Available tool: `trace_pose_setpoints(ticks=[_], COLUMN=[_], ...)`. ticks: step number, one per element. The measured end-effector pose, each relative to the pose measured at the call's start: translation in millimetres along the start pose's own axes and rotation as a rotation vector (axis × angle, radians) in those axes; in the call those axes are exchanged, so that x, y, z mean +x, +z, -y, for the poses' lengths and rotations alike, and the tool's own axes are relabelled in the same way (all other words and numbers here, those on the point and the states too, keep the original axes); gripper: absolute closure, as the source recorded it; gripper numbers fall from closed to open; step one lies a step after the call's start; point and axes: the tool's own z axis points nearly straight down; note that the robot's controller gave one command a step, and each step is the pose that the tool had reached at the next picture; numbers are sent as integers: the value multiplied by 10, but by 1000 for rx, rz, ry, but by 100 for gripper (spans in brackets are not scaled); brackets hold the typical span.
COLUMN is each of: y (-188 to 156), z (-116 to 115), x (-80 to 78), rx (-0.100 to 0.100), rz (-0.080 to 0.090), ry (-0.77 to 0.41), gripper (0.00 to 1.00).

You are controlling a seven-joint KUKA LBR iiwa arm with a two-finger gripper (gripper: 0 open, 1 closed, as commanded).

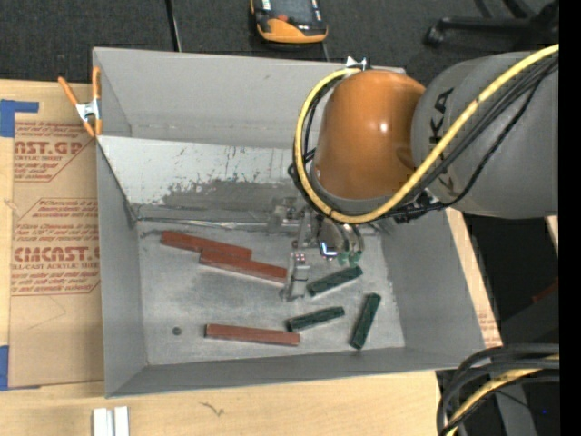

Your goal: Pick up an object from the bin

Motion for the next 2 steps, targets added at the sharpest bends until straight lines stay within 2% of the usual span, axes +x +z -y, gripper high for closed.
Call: trace_pose_setpoints(ticks=[1,2], y=[0,581], z=[0,-650], x=[0,-484], rx=[0,-1], rz=[0,6], ry=[0,-24], gripper=[0,0])
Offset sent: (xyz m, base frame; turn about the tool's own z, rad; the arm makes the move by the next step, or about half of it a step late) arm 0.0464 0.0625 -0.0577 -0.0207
